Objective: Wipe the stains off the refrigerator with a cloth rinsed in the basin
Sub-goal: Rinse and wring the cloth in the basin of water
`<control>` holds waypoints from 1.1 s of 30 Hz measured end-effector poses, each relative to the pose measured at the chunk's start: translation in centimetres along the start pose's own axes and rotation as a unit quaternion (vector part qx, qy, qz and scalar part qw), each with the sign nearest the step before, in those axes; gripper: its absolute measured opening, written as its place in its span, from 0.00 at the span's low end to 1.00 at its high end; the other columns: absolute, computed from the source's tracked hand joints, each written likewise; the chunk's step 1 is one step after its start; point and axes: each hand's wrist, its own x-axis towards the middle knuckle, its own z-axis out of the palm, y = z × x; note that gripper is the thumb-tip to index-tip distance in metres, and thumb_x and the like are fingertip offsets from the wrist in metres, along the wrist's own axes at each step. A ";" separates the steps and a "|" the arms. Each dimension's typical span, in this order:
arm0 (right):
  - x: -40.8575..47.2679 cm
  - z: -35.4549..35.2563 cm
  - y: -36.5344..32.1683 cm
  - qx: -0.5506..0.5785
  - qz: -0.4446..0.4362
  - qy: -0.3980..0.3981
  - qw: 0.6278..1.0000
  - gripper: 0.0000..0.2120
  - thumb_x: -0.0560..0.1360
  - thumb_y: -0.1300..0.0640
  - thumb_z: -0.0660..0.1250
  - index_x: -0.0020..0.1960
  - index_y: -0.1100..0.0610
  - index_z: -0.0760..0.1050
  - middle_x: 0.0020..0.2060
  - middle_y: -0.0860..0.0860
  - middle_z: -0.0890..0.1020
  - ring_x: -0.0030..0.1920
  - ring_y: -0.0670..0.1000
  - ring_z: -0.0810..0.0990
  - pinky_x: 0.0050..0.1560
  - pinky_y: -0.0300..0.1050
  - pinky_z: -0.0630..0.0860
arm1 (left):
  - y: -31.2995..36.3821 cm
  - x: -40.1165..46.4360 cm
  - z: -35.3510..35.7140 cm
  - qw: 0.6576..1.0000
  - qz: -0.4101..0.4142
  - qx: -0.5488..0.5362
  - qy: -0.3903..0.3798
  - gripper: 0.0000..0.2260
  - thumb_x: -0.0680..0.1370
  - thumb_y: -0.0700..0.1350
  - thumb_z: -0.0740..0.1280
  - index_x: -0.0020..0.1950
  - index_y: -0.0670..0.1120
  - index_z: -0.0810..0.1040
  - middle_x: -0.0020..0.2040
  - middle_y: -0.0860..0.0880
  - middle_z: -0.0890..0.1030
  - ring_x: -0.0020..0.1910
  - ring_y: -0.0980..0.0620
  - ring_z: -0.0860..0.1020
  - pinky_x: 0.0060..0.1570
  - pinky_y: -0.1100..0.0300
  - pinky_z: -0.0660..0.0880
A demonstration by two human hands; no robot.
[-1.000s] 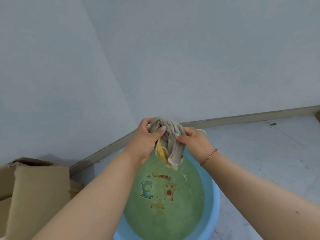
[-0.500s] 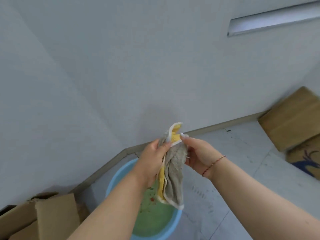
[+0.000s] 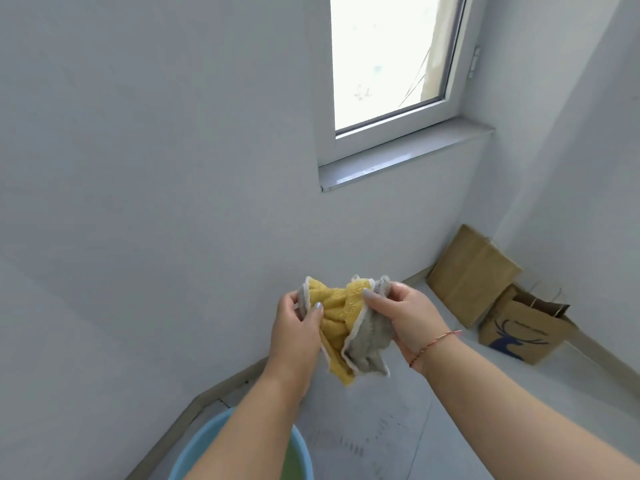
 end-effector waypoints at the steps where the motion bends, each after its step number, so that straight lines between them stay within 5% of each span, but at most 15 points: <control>1: -0.4 -0.5 -0.6 -0.050 -0.020 0.030 0.998 0.12 0.72 0.55 0.72 0.47 0.64 0.78 0.43 0.57 0.83 0.43 0.54 0.82 0.49 0.51 0.80 | 0.5 -0.3 0.8 1.000 0.016 0.011 -0.008 0.07 0.80 0.42 0.64 0.56 0.52 0.72 0.53 0.45 0.81 0.51 0.48 0.82 0.54 0.46 0.79; 4: -2.1 -2.1 -2.2 -0.132 -0.055 0.088 0.986 0.21 0.76 0.48 0.65 0.46 0.69 0.76 0.38 0.63 0.79 0.39 0.55 0.77 0.43 0.48 0.76 | 2.1 -2.4 3.4 0.994 0.065 0.042 -0.071 0.14 0.78 0.49 0.66 0.62 0.57 0.68 0.54 0.49 0.78 0.52 0.51 0.80 0.53 0.52 0.79; 7: -3.8 -3.8 -3.3 -0.146 -0.067 0.094 0.982 0.18 0.80 0.53 0.60 0.49 0.69 0.77 0.40 0.67 0.79 0.41 0.61 0.78 0.49 0.57 0.77 | 2.9 -4.3 5.3 0.981 0.073 0.055 -0.171 0.24 0.65 0.65 0.74 0.55 0.57 0.73 0.46 0.52 0.80 0.45 0.54 0.80 0.44 0.60 0.79; 10: -5.3 -5.0 -3.5 -0.153 -0.068 0.073 0.983 0.15 0.79 0.58 0.60 0.45 0.70 0.77 0.36 0.60 0.77 0.39 0.56 0.75 0.50 0.60 0.76 | 2.8 -5.2 6.6 0.975 0.073 0.089 -0.188 0.15 0.67 0.51 0.77 0.46 0.47 0.77 0.33 0.54 0.76 0.34 0.56 0.74 0.35 0.63 0.74; 14: -7.4 -7.0 -3.8 -0.056 -0.055 0.149 0.986 0.12 0.80 0.61 0.59 0.45 0.64 0.78 0.43 0.61 0.82 0.45 0.56 0.79 0.57 0.56 0.75 | 2.9 -5.7 7.1 0.982 -0.018 -0.001 -0.187 0.03 0.72 0.40 0.65 0.39 0.41 0.75 0.36 0.44 0.75 0.39 0.48 0.73 0.40 0.55 0.73; 17: -9.0 -8.1 -3.6 -0.016 -0.056 0.189 0.980 0.12 0.81 0.57 0.58 0.47 0.64 0.77 0.43 0.59 0.80 0.46 0.56 0.78 0.57 0.55 0.74 | 3.2 -7.0 7.5 0.971 -0.078 -0.069 -0.213 0.08 0.75 0.34 0.57 0.42 0.40 0.75 0.38 0.43 0.74 0.38 0.47 0.72 0.39 0.54 0.73; 21: -11.4 -9.1 -3.3 -0.024 -0.071 0.202 0.977 0.13 0.81 0.56 0.57 0.49 0.64 0.74 0.42 0.57 0.78 0.45 0.54 0.76 0.54 0.52 0.73 | 3.9 -9.0 8.6 0.965 -0.072 -0.065 -0.243 0.08 0.77 0.39 0.62 0.38 0.41 0.77 0.34 0.44 0.78 0.34 0.48 0.76 0.40 0.54 0.74; 24: -14.1 -11.0 -2.8 -0.100 -0.069 0.239 0.963 0.15 0.80 0.53 0.59 0.53 0.65 0.75 0.43 0.57 0.79 0.45 0.53 0.77 0.53 0.51 0.75 | 3.8 -10.4 9.8 0.972 0.012 0.018 -0.235 0.11 0.72 0.47 0.71 0.35 0.47 0.70 0.34 0.45 0.70 0.37 0.47 0.69 0.40 0.52 0.70; 27: -17.1 -12.7 -1.9 -0.127 -0.076 0.299 0.943 0.16 0.78 0.50 0.64 0.47 0.65 0.75 0.39 0.55 0.79 0.40 0.51 0.77 0.44 0.48 0.74 | 3.9 -11.9 11.5 0.963 0.061 0.079 -0.251 0.12 0.71 0.50 0.69 0.32 0.50 0.69 0.33 0.47 0.67 0.36 0.49 0.66 0.39 0.52 0.66; 31: -21.4 -15.9 -0.7 -0.035 -0.095 0.401 0.910 0.13 0.74 0.52 0.70 0.38 0.58 0.71 0.32 0.50 0.75 0.34 0.48 0.72 0.37 0.42 0.70 | 3.7 -14.1 14.7 0.958 0.040 0.062 -0.278 0.11 0.73 0.46 0.71 0.34 0.49 0.71 0.31 0.49 0.72 0.37 0.48 0.71 0.42 0.47 0.75; 33: -23.9 -17.9 0.4 0.040 -0.091 0.411 0.906 0.11 0.75 0.54 0.69 0.39 0.58 0.70 0.35 0.53 0.75 0.38 0.50 0.73 0.42 0.47 0.72 | 2.9 -16.0 17.0 0.946 -0.003 0.061 -0.319 0.09 0.75 0.42 0.71 0.39 0.45 0.73 0.37 0.46 0.76 0.39 0.47 0.74 0.49 0.46 0.78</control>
